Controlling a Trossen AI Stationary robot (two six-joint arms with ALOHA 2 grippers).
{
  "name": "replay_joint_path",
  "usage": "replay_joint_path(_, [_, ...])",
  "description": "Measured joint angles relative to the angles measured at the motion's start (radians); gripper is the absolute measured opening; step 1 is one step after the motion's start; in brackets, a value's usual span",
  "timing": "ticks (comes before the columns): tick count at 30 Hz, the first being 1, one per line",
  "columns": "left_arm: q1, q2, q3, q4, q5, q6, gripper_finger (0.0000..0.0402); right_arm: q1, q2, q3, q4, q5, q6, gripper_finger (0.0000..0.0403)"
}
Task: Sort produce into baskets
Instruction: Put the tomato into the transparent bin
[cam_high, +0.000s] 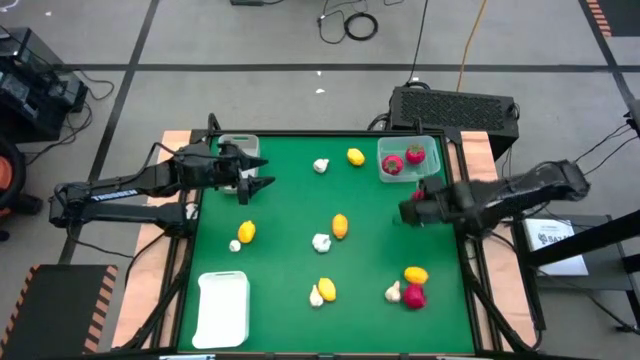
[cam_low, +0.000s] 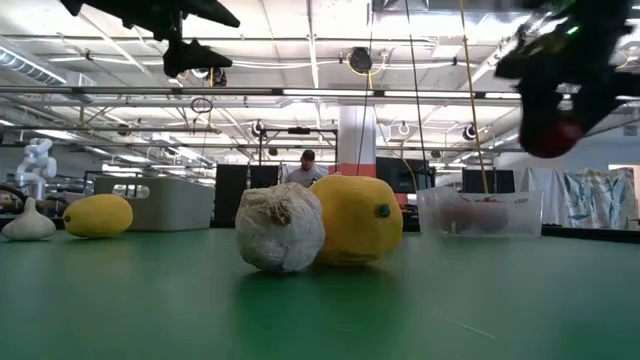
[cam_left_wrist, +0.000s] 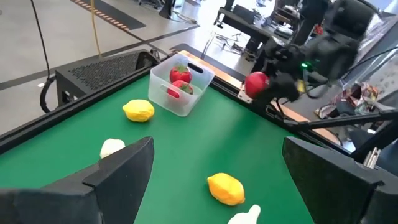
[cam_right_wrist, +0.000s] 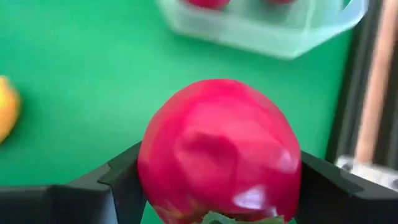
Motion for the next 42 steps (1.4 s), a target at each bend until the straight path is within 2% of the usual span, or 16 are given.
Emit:
replay_joint_path(6, [0.000,0.000,0.000,0.008,-0.014,-0.054,0.0361,-0.321,0.004,0.000,0.181,0.002,-0.284,0.0293])
replay_joint_path(10, [0.000,0.000,0.000,0.011,-0.014,-0.088,0.0361,-0.532,0.015,0.000,0.202,-0.069,-0.436,0.0293])
replay_joint_path(15, [0.000,0.000,0.000,0.010,-0.014,-0.105,0.0361,-0.695,0.063,0.000,0.273,-0.151,-0.621,0.0293])
replay_joint_path(23, [0.000,0.000,0.000,0.009,-0.044,-0.105,0.0361,-0.811,0.210,0.000,0.331,-0.156,-0.740,0.0293])
replay_joint_path(31, [0.000,0.000,0.000,-0.006,-0.054,-0.106,0.0361,-0.828,0.315,0.000,0.431,-0.173,-0.799,0.0294])
replay_joint_path(42, [0.000,0.000,0.000,-0.006,-0.055,-0.106,0.0361,-0.885,0.331,0.000,0.439,-0.181,-0.870,0.0356])
